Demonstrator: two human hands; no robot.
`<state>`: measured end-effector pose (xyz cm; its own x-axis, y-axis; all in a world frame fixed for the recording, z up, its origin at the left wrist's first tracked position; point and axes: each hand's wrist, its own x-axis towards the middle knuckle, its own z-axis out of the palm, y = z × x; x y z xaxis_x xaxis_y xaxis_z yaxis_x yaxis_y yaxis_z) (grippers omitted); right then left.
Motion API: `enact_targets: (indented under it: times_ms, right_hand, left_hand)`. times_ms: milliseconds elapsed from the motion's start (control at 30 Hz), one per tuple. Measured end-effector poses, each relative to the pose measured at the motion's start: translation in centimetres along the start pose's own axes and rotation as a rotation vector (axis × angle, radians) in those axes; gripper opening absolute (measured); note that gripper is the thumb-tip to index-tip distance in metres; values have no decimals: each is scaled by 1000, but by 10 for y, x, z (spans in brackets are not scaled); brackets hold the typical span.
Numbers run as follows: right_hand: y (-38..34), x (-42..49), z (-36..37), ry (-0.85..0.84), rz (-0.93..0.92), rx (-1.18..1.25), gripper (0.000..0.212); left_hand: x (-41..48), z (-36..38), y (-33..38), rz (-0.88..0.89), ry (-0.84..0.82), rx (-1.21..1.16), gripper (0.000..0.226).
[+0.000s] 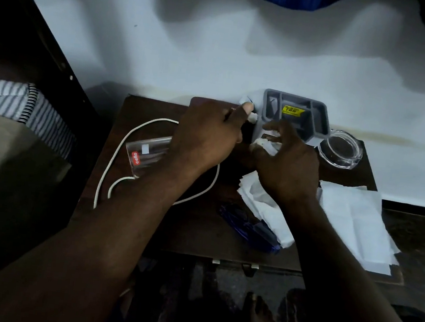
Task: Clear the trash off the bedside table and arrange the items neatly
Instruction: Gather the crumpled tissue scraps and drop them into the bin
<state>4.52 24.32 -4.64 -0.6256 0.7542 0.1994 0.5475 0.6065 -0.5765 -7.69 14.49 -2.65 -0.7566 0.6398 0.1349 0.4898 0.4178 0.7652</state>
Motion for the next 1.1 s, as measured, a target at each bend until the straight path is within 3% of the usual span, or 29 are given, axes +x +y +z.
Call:
enact_targets:
  times_ms: [167,333,433,1100]
  right_hand:
    - [4,3,-9,10,60,108,11]
    - [5,4,-16,50,166,173,55]
    - [3,3,-20,51,200,223,63]
    - [19,5,-44,74,245,380,28]
  left_hand:
    - [0,8,0,25,-55,201,50]
    - [-9,16,-5,160,-113,476,31]
    - [-17,23,-10,195,-165,636,27]
    - [-24,42,-20,175,-178,954,26]
